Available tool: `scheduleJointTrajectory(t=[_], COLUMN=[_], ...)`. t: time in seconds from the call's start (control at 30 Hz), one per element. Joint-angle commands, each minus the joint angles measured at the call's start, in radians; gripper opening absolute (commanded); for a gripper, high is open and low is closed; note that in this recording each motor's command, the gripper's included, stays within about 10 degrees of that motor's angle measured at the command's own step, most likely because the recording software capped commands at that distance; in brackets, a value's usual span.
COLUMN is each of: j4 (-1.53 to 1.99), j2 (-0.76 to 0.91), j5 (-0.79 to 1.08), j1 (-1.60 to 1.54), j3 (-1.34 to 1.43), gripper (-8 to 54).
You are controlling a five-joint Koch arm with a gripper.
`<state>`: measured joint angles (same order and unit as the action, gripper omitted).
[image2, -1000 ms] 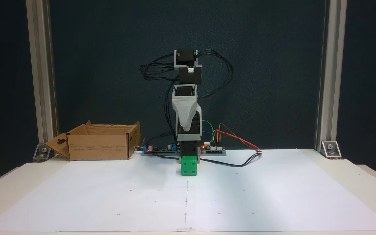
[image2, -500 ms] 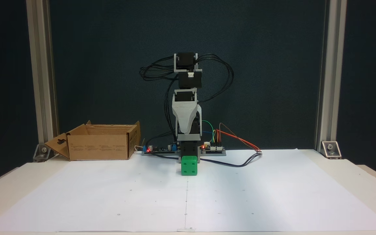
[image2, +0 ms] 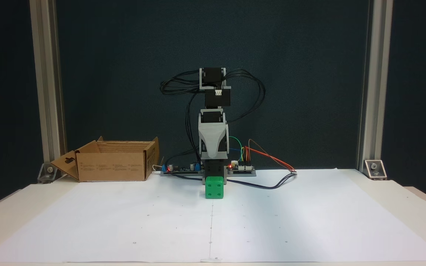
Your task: Grasp a green dice and put it in the bin.
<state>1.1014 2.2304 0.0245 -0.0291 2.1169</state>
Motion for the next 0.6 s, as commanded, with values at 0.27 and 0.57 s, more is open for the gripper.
scheduleJointTrajectory(t=[0.27, 0.57], j4=[-0.009, -0.114], j2=[0.012, 0.003], j5=[0.023, 0.02], j1=[-0.028, -0.052], j3=[0.038, 0.12], gripper=[44.5, 44.0])
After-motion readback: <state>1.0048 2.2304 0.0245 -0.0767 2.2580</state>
